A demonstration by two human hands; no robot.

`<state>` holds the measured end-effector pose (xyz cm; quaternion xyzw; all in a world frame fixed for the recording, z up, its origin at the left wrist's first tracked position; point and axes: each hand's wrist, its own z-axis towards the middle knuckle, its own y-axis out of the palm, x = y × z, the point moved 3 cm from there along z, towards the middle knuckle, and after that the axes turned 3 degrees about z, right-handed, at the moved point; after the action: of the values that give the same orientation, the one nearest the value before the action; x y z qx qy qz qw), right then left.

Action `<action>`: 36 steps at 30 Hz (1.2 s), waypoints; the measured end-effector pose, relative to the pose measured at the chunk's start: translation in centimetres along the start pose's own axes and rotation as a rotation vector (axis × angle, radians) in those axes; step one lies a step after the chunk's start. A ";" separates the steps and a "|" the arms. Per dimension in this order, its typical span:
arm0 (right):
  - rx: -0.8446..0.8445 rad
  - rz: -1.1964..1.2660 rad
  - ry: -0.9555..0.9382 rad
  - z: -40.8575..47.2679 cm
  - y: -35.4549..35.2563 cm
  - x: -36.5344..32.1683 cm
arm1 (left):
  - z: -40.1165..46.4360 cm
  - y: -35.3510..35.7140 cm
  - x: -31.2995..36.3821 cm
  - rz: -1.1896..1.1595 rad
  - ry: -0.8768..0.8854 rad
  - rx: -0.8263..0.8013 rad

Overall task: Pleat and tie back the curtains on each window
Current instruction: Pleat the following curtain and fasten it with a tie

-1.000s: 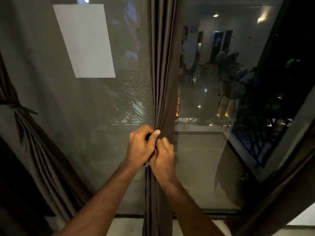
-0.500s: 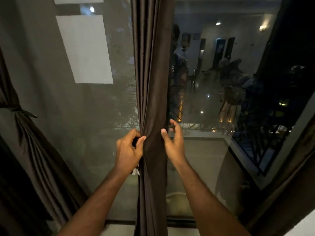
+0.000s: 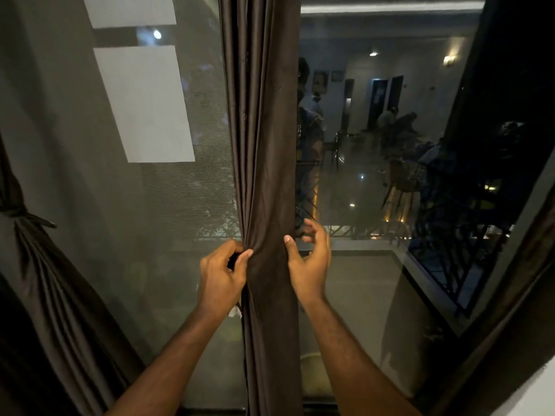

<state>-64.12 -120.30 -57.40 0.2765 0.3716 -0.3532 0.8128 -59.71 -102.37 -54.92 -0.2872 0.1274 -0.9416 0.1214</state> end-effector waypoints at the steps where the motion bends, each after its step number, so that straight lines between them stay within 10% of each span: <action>1: 0.009 -0.011 -0.032 -0.1 0.1 -0.1 | 0.0 0.0 0.0 0.001 -0.003 0.007; 18: -0.260 0.159 0.368 0.8 2.0 2.3 | 0.3 -1.0 -1.3 -0.190 -0.161 0.009; 36: -0.394 0.330 0.355 -0.4 3.3 1.3 | 1.7 -5.3 -4.2 -0.053 -0.147 0.092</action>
<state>-61.10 -118.51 -58.07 0.2274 0.5192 -0.0840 0.8196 -56.17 -96.43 -54.05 -0.3531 0.0672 -0.9256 0.1187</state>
